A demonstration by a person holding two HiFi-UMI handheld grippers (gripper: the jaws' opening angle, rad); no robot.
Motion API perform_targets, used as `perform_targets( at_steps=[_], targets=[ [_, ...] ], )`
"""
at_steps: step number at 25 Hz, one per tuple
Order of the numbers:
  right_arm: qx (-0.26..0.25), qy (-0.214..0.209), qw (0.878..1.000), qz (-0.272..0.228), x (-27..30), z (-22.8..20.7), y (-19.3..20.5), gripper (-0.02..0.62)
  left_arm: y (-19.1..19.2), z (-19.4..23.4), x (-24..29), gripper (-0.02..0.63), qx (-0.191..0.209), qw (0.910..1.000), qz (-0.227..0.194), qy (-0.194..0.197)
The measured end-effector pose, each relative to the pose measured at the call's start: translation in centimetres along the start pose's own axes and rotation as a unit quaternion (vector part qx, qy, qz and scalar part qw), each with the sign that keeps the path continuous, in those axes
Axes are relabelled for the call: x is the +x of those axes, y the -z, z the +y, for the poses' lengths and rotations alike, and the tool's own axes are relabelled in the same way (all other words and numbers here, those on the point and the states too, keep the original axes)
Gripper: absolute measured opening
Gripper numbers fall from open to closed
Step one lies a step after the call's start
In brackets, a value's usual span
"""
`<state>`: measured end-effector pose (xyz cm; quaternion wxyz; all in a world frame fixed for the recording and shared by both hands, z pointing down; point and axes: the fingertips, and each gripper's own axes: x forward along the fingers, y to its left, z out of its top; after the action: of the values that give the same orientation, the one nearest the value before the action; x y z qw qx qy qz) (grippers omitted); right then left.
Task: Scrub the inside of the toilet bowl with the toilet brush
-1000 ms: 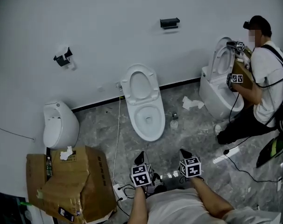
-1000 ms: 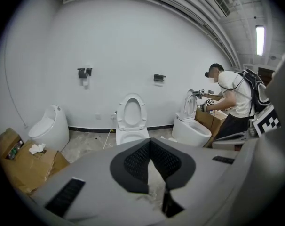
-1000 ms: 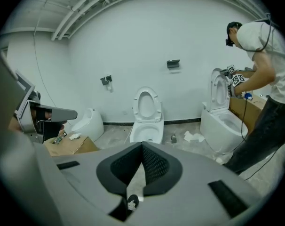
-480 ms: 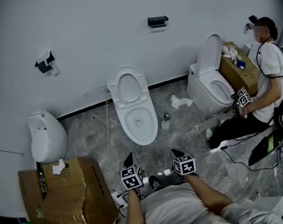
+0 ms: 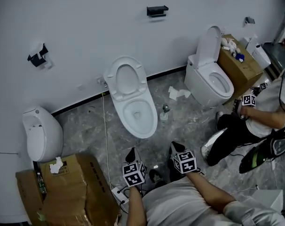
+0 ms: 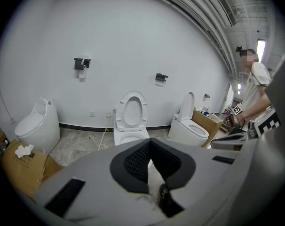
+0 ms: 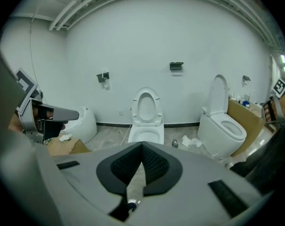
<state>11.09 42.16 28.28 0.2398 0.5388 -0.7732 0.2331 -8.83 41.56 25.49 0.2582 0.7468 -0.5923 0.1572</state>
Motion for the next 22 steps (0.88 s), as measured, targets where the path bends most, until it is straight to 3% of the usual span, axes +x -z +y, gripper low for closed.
perform_targets(
  at_steps=[10,22],
  targets=[
    [-0.010,0.023,1.000,0.005,3.0,-2.0,-1.7,0.000,-1.0,1.5,2.9,0.029,-0.001,1.0000,0.008,-0.005],
    [0.015,0.022,1.000,0.005,7.9,-4.6,-5.9,0.000,-4.8,2.1,7.1,0.029,0.032,0.9993,0.011,-0.013]
  ],
)
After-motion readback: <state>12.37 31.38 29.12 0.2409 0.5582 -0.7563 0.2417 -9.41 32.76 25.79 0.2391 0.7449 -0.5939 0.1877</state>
